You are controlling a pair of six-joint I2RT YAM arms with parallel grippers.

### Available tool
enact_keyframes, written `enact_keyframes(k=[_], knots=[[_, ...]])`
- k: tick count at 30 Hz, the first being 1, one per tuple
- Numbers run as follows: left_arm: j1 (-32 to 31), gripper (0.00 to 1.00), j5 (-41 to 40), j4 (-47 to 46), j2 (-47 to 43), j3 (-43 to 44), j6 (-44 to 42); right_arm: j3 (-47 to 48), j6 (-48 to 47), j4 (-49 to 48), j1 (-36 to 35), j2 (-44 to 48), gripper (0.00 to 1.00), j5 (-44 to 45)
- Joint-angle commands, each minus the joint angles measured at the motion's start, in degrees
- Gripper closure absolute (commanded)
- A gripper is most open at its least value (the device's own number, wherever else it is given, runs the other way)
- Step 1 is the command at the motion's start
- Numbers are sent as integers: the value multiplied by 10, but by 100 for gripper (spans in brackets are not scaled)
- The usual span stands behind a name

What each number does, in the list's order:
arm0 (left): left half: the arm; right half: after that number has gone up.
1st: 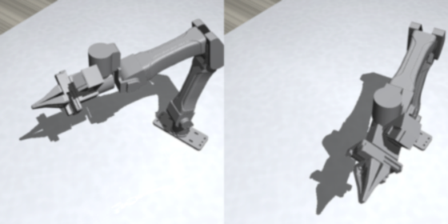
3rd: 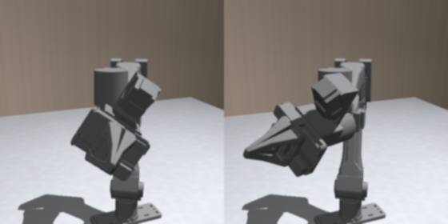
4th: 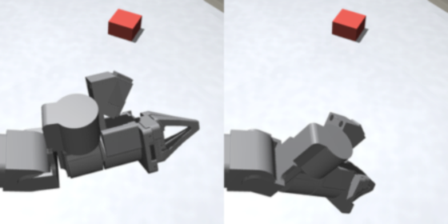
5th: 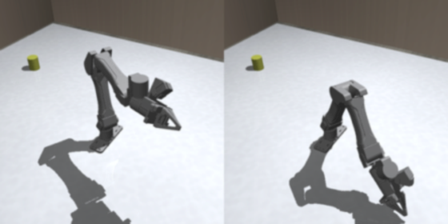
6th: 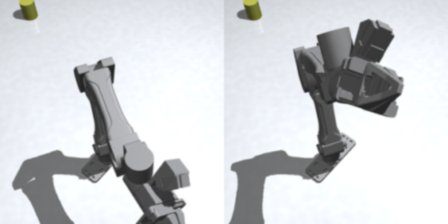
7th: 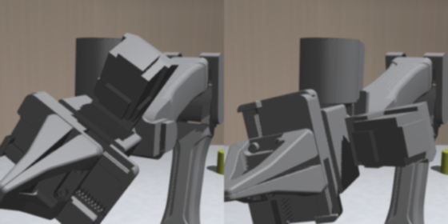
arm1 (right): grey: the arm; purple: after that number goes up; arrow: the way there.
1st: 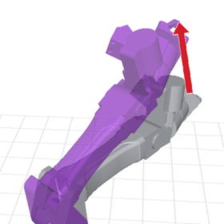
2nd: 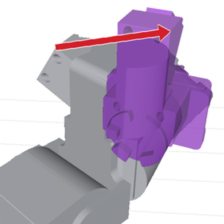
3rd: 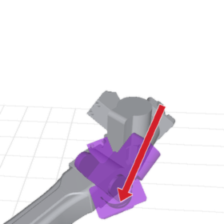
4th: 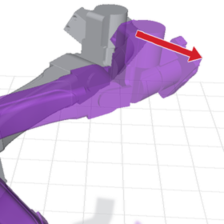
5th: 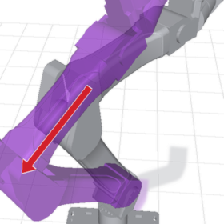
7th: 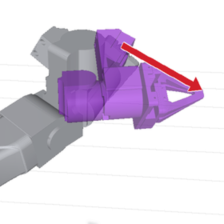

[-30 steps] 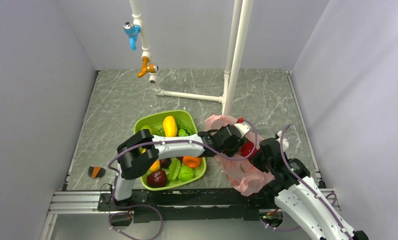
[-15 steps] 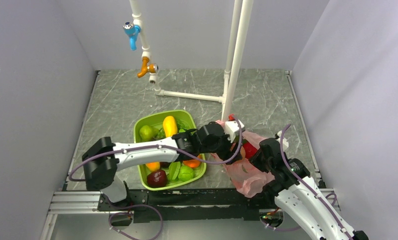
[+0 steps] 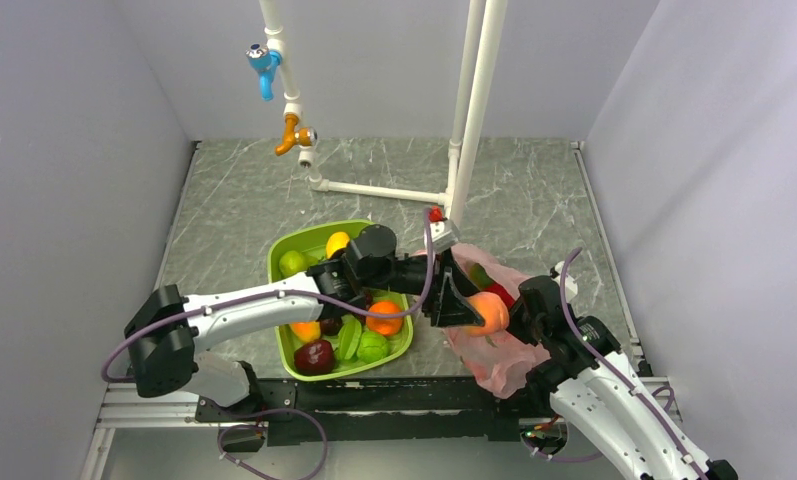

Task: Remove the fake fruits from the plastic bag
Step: Take out the fake fruit from the plastic bag, then place the fake fruit in the bin.

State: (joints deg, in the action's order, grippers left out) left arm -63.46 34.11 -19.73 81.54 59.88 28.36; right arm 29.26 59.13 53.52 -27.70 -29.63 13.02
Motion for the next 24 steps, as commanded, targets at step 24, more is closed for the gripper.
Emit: enact_keyframes(k=[24], knots=[[107, 66, -490, 498, -339, -25, -97, 5, -5, -15, 1, -3, 76, 4]])
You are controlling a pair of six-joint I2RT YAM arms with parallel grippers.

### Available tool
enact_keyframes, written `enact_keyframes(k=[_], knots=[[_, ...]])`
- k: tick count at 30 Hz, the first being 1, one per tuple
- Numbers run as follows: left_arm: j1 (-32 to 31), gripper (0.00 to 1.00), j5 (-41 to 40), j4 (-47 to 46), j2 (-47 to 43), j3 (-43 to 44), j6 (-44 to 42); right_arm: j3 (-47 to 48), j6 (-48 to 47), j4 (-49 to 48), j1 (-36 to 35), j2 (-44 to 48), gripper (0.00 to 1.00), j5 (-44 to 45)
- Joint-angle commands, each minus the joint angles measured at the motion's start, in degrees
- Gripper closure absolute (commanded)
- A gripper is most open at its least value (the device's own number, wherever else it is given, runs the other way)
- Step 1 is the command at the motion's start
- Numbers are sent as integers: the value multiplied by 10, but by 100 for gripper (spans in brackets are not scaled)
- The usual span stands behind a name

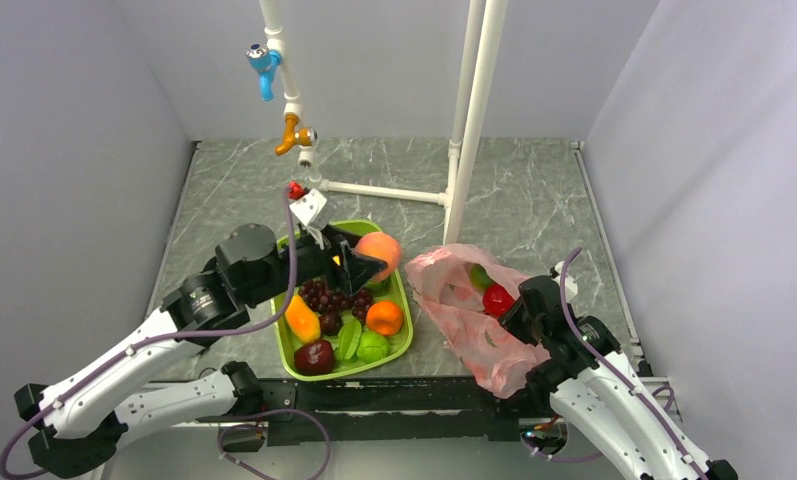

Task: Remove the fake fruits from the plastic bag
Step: Place the fake fruit in the bin.

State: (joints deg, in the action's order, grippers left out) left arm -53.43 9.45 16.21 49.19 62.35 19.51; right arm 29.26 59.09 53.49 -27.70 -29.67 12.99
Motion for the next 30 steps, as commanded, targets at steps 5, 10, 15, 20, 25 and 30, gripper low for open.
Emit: enact_keyframes(k=[5, 10, 15, 20, 25, 30], knots=[[16, 65, -359, 161, -32, -121, 28, 5, -6, -14, 2, -9, 76, 3], [34, 65, -299, 123, -10, -179, 49, 5, -8, -16, 2, -13, 76, 1], [37, 65, -242, 70, 16, -232, 85, 5, -9, -13, 2, -6, 76, 2], [38, 53, -227, 37, 50, -253, 98, 4, -8, -14, 1, 4, 76, 0], [37, 25, -238, 45, 69, -249, 103, 10, -6, -9, 2, 8, 75, 2], [37, 6, -240, 62, 41, -229, 83, 15, -14, -15, 2, 24, 66, -5]])
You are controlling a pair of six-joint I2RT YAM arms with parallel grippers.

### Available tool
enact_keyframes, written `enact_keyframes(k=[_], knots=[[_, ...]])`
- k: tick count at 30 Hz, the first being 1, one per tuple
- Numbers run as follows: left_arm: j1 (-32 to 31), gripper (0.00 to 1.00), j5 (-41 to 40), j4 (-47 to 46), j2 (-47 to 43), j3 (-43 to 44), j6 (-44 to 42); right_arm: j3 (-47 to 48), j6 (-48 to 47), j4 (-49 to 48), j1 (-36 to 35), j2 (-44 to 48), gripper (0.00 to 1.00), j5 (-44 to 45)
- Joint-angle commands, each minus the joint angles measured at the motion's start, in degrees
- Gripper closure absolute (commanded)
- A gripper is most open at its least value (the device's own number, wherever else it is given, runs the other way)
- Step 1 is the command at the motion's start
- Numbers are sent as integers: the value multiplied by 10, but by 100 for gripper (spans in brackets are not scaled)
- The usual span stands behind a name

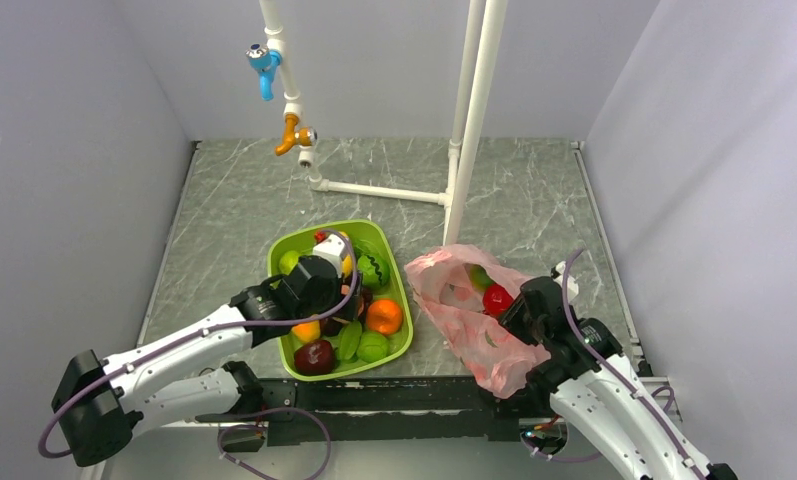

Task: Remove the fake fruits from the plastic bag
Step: Place the fake fruit in the bin.

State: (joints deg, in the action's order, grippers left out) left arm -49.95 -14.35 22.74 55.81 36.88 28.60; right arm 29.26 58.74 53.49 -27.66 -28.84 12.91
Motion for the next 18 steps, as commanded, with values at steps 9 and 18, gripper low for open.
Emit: enact_keyframes(k=[9, 18], knots=[[3, 3, 74, 35, -118, 94, -35, 23, -5, -8, 1, 24, 44, 4], [-29, 9, 299, -137, -117, 89, -24, 57, 89, 81, 1, 26, 43, 103]])
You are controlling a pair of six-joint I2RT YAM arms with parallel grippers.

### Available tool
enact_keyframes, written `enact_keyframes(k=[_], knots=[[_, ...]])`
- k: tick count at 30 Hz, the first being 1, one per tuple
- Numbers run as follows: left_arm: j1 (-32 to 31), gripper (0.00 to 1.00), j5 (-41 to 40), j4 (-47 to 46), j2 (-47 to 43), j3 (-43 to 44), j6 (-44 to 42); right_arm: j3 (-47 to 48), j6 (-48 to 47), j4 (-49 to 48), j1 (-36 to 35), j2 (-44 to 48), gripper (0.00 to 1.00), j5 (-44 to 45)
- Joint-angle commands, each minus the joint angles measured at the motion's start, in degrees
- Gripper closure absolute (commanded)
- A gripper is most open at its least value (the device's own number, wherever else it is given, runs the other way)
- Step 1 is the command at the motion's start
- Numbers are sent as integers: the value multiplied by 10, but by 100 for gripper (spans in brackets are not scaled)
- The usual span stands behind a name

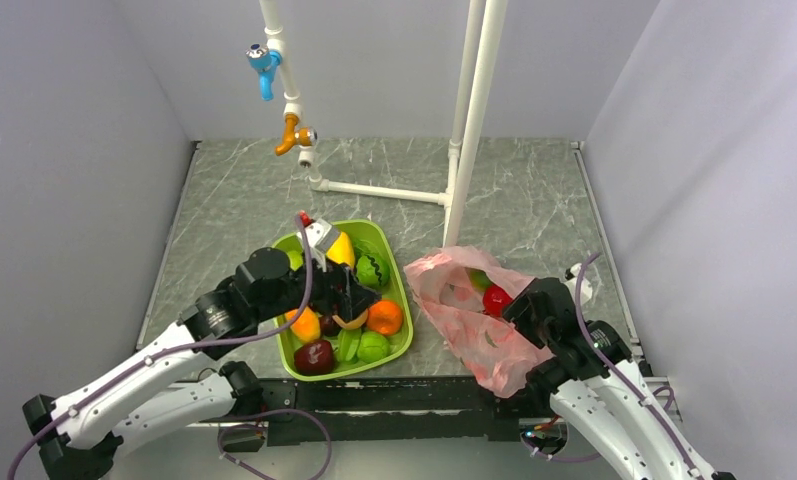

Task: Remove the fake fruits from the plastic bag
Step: Place the fake fruit in the bin, then take out the fake fruit from the plastic bag.

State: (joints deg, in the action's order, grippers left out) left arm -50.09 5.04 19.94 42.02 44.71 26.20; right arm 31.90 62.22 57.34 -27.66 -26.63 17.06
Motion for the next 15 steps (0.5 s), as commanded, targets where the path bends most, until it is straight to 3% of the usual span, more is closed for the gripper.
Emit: enact_keyframes(k=[1, 7, 11, 15], knots=[[-53, 9, 94, -123, 33, 16, -7, 30, 57, 43, 1, 4, 43, 64], [-219, 11, -9, -212, 179, 90, -64, 65, 50, 55, 1, 11, 43, 94], [-237, 13, -48, -264, 295, 116, -100, 83, 50, 86, 1, 8, 48, 130], [-241, 14, -85, -227, 413, 196, -134, 100, 83, 121, 1, -30, 52, 154]])
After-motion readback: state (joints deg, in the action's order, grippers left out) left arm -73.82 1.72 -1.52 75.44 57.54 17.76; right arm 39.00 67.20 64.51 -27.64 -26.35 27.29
